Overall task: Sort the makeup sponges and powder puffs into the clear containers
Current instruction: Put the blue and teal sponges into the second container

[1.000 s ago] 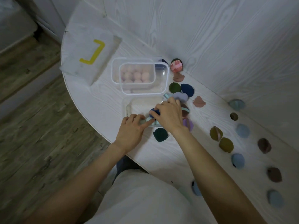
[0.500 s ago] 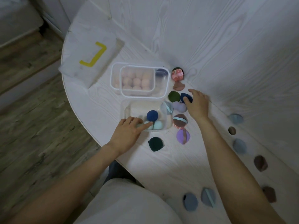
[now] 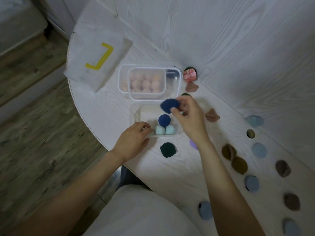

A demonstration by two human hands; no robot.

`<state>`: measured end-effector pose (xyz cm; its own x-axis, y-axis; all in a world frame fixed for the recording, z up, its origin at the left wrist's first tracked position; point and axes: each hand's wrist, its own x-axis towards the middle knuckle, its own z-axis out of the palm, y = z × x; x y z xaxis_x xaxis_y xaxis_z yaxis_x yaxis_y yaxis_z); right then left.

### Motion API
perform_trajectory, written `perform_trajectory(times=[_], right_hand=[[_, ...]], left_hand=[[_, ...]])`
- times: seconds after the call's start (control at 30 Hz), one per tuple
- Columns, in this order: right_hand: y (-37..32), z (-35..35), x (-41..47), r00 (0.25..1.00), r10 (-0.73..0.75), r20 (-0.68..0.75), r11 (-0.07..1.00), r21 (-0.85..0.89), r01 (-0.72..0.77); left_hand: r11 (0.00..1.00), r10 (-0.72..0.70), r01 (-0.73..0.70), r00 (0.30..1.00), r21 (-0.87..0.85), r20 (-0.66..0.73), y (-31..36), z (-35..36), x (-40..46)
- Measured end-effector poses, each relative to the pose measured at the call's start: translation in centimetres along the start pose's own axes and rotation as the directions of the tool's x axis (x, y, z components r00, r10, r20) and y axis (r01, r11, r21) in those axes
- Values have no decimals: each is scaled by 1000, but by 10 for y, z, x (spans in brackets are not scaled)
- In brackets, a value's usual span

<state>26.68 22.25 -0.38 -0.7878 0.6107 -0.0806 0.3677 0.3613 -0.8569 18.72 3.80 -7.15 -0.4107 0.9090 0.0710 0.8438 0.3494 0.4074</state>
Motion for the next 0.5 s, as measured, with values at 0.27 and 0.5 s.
perform_trajectory(times=[0.27, 0.5], right_hand=[[25, 60, 21, 888, -224, 403, 702, -565, 433], [32, 46, 17, 889, -88, 449, 881, -381, 279]], left_hand=[[999, -47, 47, 998, -1, 45, 1, -1, 1], [994, -108, 106, 993, 29, 54, 2, -1, 3]])
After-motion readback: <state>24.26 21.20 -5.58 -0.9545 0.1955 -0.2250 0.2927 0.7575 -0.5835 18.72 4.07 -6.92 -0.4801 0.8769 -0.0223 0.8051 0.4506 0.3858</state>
